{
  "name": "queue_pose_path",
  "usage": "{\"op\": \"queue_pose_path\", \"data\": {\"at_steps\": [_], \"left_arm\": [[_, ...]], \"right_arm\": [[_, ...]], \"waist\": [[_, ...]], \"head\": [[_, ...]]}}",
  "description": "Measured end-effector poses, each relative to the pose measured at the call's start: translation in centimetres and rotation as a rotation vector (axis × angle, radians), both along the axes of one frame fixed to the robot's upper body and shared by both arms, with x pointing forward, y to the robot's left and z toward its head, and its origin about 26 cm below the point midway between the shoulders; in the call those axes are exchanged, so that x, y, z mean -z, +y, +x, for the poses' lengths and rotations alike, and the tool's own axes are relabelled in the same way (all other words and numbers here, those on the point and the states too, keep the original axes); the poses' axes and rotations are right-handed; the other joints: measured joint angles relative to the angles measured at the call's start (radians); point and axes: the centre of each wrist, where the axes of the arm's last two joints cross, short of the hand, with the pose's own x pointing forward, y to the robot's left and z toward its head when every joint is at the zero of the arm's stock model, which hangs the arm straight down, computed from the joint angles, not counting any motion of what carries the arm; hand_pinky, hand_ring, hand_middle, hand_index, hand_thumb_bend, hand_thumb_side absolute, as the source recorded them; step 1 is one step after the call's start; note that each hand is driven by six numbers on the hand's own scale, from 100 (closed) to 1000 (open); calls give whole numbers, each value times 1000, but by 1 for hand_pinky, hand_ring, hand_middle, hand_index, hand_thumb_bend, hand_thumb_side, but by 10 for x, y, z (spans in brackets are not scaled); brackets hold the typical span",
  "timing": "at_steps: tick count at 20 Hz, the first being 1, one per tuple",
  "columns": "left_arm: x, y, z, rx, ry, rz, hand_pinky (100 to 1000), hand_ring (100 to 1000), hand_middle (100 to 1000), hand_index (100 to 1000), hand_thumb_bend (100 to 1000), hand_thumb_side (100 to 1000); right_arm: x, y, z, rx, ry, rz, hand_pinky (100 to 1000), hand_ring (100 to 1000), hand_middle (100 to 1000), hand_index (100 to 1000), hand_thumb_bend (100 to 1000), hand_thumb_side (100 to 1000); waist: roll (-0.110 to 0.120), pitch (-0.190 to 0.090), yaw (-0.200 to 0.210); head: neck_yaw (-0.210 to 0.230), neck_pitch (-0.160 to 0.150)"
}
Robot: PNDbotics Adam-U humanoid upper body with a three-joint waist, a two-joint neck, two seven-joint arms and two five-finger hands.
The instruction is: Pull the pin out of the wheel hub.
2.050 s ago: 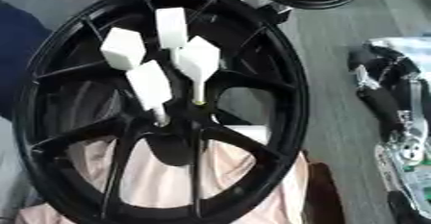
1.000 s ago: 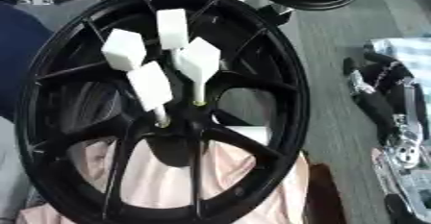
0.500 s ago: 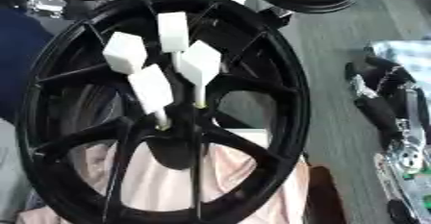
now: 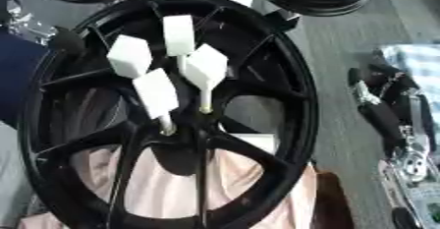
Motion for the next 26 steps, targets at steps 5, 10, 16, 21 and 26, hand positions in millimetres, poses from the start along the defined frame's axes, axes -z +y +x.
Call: {"op": "queue_pose_path", "data": {"at_steps": [5,10,16,21,26], "left_arm": [[1,-2,-16,-31,-1,4,863,821,766,880,573,653],[3,-3,-25,-70,-2,-33,886,837,802,886,534,548],[11,-10,-27,-102,-23,-82,888,838,819,887,485,507],[20,-17,-20,-106,-1,-88,885,834,813,883,466,513],[25,-20,-13,-116,25,-87,881,831,805,880,445,502]], "right_arm": [[2,2,0,-7,6,6,816,619,503,719,395,359],[4,3,1,-7,12,11,817,620,503,719,394,364],[6,5,1,-16,15,16,818,620,504,719,395,368],[8,7,1,-18,22,24,819,621,504,719,395,370],[9,8,2,-21,22,31,819,621,505,720,394,371]], "waist": [[0,3,0],[-1,6,-2],[-1,15,-6],[-1,23,-10],[-1,27,-12]], "head": [[1,-5],[4,-7],[10,-9],[15,-14],[19,-17]]}}
